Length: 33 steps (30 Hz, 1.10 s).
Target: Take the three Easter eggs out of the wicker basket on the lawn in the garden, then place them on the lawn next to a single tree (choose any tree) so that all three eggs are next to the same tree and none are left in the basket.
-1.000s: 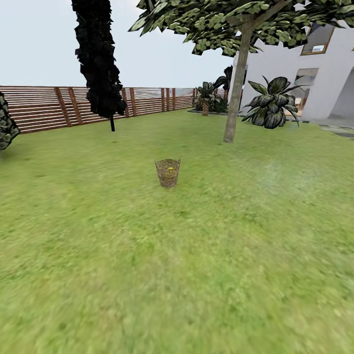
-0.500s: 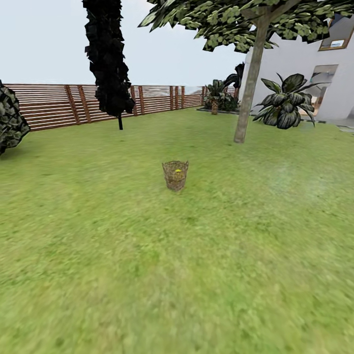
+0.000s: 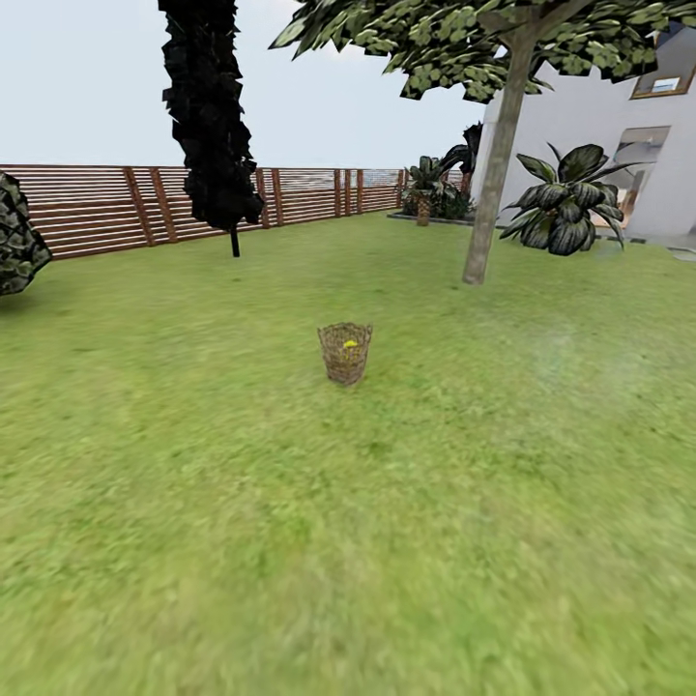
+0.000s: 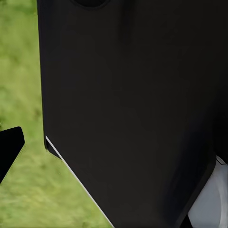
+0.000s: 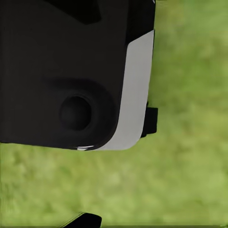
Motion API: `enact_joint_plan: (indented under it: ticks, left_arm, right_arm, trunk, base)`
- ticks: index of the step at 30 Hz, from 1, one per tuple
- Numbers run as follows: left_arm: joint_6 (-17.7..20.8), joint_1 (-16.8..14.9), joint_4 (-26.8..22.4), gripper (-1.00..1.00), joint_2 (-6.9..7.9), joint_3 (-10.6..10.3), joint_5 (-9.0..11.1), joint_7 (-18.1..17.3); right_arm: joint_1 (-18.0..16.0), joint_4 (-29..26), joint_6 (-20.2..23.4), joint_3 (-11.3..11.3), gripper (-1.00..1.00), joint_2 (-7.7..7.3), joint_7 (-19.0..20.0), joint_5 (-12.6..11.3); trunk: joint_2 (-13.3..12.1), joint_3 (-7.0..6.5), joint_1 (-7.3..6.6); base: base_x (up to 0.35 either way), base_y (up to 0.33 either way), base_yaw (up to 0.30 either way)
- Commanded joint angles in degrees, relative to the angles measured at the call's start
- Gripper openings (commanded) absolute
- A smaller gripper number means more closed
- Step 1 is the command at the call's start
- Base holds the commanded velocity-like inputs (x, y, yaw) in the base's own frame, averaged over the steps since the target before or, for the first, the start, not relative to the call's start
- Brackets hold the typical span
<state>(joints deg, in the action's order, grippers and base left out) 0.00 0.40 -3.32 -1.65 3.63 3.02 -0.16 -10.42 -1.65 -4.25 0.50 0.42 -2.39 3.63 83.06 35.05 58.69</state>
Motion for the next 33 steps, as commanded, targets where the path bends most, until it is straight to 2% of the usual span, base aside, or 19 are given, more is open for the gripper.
enact_joint_plan:
  ticks: [1, 33]
  left_arm:
    - [0.0, 0.04, -0.11, 1.0, -0.02, 0.33, 0.32, -0.02]
    - [0.0, 0.04, -0.11, 1.0, -0.02, 0.33, 0.32, -0.02]
  right_arm:
    - [-0.04, 0.08, -0.15, 0.03, 1.0, 0.02, -0.25, 0.36]
    - [-0.04, 0.15, -0.15, 0.03, 1.0, 0.02, -0.25, 0.32]
  trunk:
    - [0.02, 0.04, 0.04]
    - [0.02, 0.04, 0.04]
  base:
    - [0.34, 0.0, 0.0]
    - [0.34, 0.0, 0.0]
